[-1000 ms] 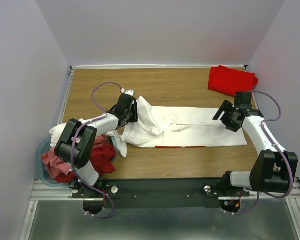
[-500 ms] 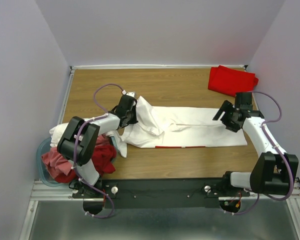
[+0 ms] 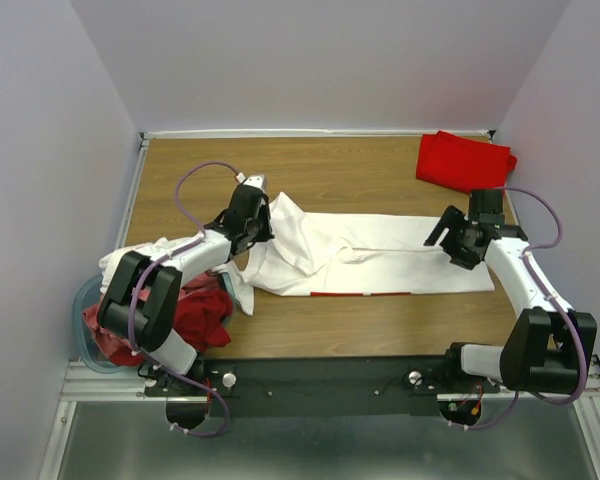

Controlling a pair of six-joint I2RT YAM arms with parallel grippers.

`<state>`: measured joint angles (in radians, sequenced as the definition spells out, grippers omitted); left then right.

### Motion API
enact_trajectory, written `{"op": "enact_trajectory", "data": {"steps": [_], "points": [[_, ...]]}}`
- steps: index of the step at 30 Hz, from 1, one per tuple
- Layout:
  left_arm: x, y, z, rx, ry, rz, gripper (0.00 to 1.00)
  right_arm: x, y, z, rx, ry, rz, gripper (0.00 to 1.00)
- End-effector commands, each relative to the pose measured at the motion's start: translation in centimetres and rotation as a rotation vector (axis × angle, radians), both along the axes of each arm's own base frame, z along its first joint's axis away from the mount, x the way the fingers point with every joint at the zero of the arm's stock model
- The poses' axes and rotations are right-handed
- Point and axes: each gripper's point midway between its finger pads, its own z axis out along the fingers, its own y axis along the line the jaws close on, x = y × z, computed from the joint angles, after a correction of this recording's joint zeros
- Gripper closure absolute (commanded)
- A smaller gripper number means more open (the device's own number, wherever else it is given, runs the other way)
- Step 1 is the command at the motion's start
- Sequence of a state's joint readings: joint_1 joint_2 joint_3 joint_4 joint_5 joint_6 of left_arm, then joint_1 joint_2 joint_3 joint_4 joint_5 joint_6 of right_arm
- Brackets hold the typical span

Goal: Fold and stack the t-shirts
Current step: Fold the tshirt

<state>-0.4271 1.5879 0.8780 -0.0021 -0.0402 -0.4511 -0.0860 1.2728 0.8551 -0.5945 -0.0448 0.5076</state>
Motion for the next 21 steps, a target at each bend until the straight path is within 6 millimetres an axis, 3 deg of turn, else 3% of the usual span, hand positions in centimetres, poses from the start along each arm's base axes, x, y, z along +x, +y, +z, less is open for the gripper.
{"op": "enact_trajectory", "data": {"steps": [1, 14, 21], "points": [[-1.4, 0.7, 0.8, -0.018, 0.013, 0.017, 1.0, -1.0, 0.6, -0.1, 0.02, 0.012, 0.016, 0.14], [-6.4, 1.8, 3.9, -0.124, 0.014, 0.056, 1.0, -1.2, 0.8, -0.6, 0.023, 0.026, 0.04, 0.14], [-8.5, 1.9, 3.7, -0.158, 0.057, 0.05, 1.0, -0.7, 1.2, -0.4, 0.044, 0.015, 0.05, 0.14]]}}
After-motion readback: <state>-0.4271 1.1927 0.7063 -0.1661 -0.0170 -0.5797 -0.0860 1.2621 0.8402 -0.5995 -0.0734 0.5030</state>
